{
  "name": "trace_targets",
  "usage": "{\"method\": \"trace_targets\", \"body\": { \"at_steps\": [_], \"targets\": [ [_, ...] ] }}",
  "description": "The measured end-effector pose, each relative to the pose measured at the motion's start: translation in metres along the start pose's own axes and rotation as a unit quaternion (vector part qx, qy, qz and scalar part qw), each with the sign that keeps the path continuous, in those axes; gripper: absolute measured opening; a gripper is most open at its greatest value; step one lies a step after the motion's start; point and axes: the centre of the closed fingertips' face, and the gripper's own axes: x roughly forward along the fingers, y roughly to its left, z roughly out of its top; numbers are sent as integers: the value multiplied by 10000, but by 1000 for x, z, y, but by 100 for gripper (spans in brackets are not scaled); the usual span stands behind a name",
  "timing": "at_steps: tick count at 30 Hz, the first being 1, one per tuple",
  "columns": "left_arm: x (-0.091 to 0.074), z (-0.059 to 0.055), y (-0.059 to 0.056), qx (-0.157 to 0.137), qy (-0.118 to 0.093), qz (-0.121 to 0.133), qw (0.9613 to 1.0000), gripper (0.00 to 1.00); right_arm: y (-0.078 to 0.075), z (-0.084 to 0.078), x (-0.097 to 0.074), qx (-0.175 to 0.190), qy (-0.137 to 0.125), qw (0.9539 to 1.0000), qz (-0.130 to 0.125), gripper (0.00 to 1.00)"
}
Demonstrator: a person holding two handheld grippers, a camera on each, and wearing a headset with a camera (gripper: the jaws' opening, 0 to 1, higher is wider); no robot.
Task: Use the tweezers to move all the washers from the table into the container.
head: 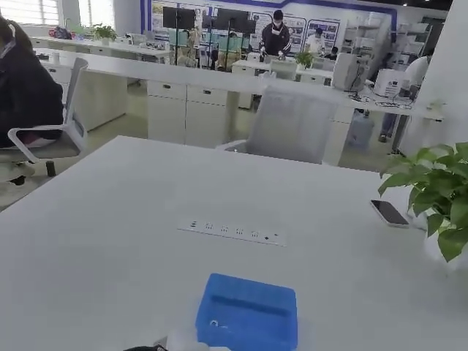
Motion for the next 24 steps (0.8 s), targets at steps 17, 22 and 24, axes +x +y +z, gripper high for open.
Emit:
{"method": "trace_targets", "body": {
  "at_steps": [17,22,24],
  "targets": [
    [-29,3,16,-1417,-234,659,9874,31,-10,-18,-120,3382,-1586,9153,-1507,39],
    [-73,15,17,-2261,-948,1171,9624,61,-21,-19,-153,3378,-1813,9035,-1915,52],
    [-97,20,21,-2579,-1293,1598,9440,74,-31,-17,-170,3337,-2012,8931,-2248,60]
  ]
}}
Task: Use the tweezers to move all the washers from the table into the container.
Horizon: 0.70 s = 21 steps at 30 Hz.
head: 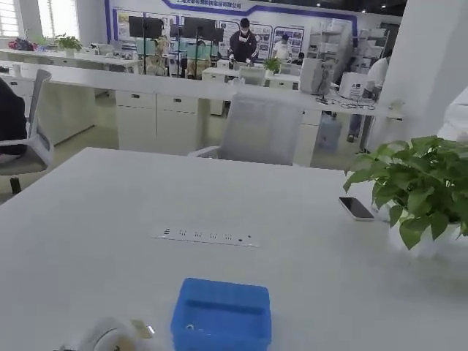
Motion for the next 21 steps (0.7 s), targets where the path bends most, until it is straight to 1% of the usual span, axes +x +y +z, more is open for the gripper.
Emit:
{"method": "trace_targets", "body": {
  "at_steps": [1,2,3,4,5,6,7,8,9,10,11,12,14,15,17,18,20,21],
  "targets": [
    [-9,3,2,-147,-103,138,9997,80,-4,5,-3,-15,-74,9999,-112,65],
    [-20,9,6,-368,-345,338,9982,87,-7,9,-8,-23,-130,9997,-199,70],
    [-28,13,9,-518,-494,499,9962,91,-9,12,-11,-1,-173,9995,-257,74],
    [-40,17,13,-652,-743,736,9924,96,-13,17,-15,53,-296,9988,-383,78],
    [-48,19,16,-714,-876,893,9896,99,-15,19,-17,125,-338,9985,-423,82],
    [-57,18,20,-713,-930,1087,9871,99,-16,20,-20,198,-372,9982,-436,83],
    [-69,17,26,-744,-1015,1377,9824,99,-18,24,-23,351,-511,9971,-446,85],
    [-75,15,29,-744,-1035,1519,9801,99,-18,26,-25,467,-592,9962,-438,86],
    [-83,10,31,-764,-1003,1701,9773,99,-19,27,-27,605,-700,9949,-393,87],
    [-88,7,33,-809,-991,1820,9749,99,-19,27,-28,693,-746,9942,-356,87],
    [-96,5,34,-833,-1033,1941,9720,99,-22,27,-30,751,-821,9930,-409,88],
    [-99,4,33,-838,-1054,1973,9711,99,-23,26,-30,746,-851,9926,-447,89],
    [-106,3,31,-858,-1076,2051,9690,99,-25,21,-29,738,-826,9927,-469,94],
    [-108,3,30,-860,-1068,2049,9691,99,-25,19,-29,776,-784,9927,-484,96],
    [-110,3,27,-852,-1056,2044,9694,99,-26,16,-30,832,-808,9922,-464,99],
    [-110,4,27,-826,-1074,2035,9697,99,-25,16,-30,843,-818,9920,-457,99],
    [-109,4,27,-784,-1003,2036,9707,99,-23,17,-30,789,-824,9925,-434,99],
    [-109,4,27,-754,-978,2053,9709,99,-22,16,-29,758,-786,9931,-419,99]
  ]
}}
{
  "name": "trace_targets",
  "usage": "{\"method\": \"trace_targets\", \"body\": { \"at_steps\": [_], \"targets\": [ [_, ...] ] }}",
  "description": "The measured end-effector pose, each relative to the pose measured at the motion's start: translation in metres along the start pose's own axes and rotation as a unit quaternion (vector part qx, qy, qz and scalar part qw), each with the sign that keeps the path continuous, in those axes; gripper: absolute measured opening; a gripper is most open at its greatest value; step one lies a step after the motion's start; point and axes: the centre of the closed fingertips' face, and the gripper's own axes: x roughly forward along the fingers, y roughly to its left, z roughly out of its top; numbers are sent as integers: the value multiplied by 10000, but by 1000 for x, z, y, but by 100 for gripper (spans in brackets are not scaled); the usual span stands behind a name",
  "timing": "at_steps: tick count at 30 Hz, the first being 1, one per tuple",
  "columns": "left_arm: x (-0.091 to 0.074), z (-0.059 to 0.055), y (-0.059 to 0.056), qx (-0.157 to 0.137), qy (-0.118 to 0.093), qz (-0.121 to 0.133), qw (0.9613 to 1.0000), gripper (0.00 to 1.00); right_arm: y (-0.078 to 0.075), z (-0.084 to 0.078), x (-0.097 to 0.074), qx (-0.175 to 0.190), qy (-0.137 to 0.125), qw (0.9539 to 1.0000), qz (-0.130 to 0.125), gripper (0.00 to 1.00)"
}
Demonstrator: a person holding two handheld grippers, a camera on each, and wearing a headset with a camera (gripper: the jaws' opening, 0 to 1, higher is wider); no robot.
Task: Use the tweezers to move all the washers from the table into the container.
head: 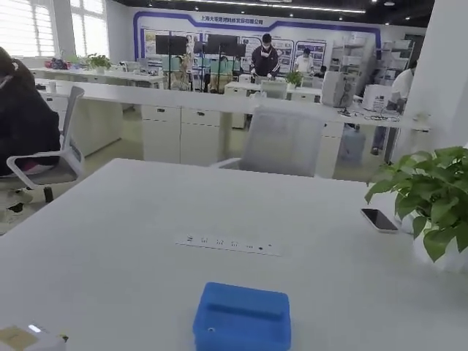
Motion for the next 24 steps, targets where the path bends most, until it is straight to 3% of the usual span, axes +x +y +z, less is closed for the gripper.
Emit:
{"method": "trace_targets", "body": {
  "at_steps": [12,24],
  "targets": [
    [0,7,-1,177,-74,64,9998,99,5,-6,2,-182,113,9998,28,99],
    [-2,15,-2,75,-222,10,9997,99,9,-9,1,-211,174,9996,78,99]
  ]
}}
